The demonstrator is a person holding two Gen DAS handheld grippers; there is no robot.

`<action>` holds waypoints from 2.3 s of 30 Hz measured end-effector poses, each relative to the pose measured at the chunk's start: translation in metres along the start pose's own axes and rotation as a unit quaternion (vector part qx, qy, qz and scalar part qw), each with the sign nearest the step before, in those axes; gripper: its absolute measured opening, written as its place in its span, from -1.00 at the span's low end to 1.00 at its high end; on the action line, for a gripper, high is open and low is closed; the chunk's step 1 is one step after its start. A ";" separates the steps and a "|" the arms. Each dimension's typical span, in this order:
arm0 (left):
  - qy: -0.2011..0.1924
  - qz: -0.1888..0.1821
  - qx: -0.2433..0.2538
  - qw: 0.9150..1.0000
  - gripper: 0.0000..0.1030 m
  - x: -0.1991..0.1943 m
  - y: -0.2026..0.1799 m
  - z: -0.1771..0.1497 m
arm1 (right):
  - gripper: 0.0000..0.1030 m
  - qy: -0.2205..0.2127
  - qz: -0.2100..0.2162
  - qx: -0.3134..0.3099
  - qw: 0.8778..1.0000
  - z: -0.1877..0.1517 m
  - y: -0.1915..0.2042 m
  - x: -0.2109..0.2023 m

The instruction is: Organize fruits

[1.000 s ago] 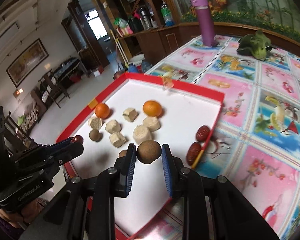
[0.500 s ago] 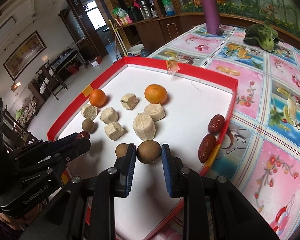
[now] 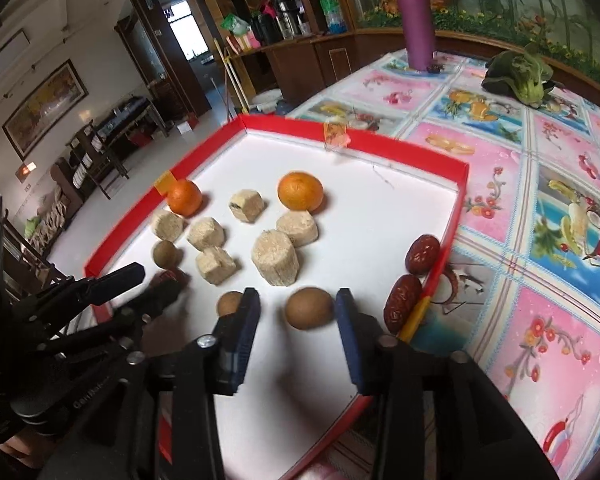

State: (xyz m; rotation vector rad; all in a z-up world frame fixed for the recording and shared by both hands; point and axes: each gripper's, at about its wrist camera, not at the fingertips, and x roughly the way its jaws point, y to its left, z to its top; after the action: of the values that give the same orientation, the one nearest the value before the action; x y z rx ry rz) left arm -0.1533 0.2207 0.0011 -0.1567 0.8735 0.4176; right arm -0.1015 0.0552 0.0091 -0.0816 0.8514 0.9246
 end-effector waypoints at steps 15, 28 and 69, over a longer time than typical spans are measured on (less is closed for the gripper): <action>-0.080 0.060 0.007 0.995 0.63 -0.064 -0.009 -0.001 | 0.01 -0.078 0.004 -0.005 0.997 -0.015 0.011 -0.085; -0.136 0.121 -0.014 0.983 1.00 -0.117 -0.009 -0.004 | 0.59 -0.162 -0.008 -0.039 0.986 -0.040 0.035 -0.146; -0.103 0.141 -0.031 0.984 1.00 -0.092 0.011 -0.005 | 0.68 -0.140 -0.027 -0.042 0.989 -0.035 0.037 -0.107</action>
State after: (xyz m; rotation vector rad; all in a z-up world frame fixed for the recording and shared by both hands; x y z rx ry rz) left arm -0.2139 0.2024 0.0694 -0.0451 0.6793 0.7126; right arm -0.1826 -0.0074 0.0684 -0.0463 0.5474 0.8954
